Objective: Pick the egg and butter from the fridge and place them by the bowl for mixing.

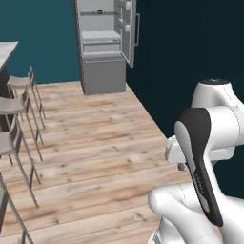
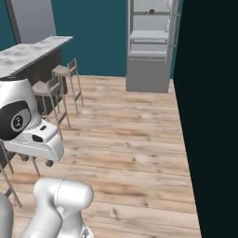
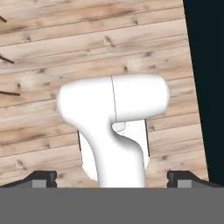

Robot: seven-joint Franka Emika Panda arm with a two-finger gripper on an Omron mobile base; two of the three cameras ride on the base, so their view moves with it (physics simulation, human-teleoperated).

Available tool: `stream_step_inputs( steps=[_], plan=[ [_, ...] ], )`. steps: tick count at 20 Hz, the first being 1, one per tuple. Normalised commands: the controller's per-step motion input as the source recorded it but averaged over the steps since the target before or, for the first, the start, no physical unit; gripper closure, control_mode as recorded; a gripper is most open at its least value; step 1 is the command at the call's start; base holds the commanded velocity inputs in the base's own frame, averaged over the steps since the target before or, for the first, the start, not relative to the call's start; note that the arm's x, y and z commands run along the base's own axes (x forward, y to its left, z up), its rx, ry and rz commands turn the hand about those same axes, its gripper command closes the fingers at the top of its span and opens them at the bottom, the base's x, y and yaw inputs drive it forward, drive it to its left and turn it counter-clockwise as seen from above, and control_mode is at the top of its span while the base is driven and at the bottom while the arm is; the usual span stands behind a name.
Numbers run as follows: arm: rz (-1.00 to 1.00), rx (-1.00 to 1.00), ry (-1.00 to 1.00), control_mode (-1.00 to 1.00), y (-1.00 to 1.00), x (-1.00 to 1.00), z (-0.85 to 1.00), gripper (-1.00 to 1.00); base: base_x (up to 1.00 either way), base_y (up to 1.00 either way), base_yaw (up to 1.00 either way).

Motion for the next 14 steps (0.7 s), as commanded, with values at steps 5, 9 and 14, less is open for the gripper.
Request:
stream_step_inputs(
  steps=[5, 9, 14],
  plan=[
    [0.0, 0.0, 0.0, 1.0, 0.0, 0.0, 0.0, -1.0, 1.0, 0.0, 0.13],
    [0.0, 0.0, 0.0, 1.0, 0.0, 0.0, 0.0, -1.0, 1.0, -0.02, 0.03],
    [0.0, 0.0, 0.0, 1.0, 0.0, 0.0, 0.0, -1.0, 1.0, 0.04, -0.07]
  ],
)
